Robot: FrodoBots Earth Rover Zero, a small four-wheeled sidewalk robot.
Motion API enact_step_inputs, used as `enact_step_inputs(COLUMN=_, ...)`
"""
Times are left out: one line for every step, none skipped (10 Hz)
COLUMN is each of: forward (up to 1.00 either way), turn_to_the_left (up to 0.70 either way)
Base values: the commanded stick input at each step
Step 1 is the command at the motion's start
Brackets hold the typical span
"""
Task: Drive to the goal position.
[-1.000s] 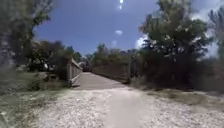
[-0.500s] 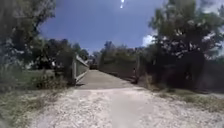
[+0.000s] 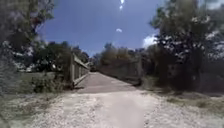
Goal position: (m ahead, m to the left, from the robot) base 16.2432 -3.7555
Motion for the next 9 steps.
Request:
enact_step_inputs(forward=0.50, turn_to_the_left=0.00)
enact_step_inputs(forward=0.50, turn_to_the_left=0.24)
enact_step_inputs(forward=0.50, turn_to_the_left=0.50)
enact_step_inputs(forward=0.50, turn_to_the_left=0.50)
enact_step_inputs(forward=0.50, turn_to_the_left=0.00)
enact_step_inputs(forward=0.50, turn_to_the_left=0.00)
enact_step_inputs(forward=0.50, turn_to_the_left=0.00)
enact_step_inputs(forward=0.50, turn_to_the_left=0.00)
enact_step_inputs(forward=0.50, turn_to_the_left=0.00)
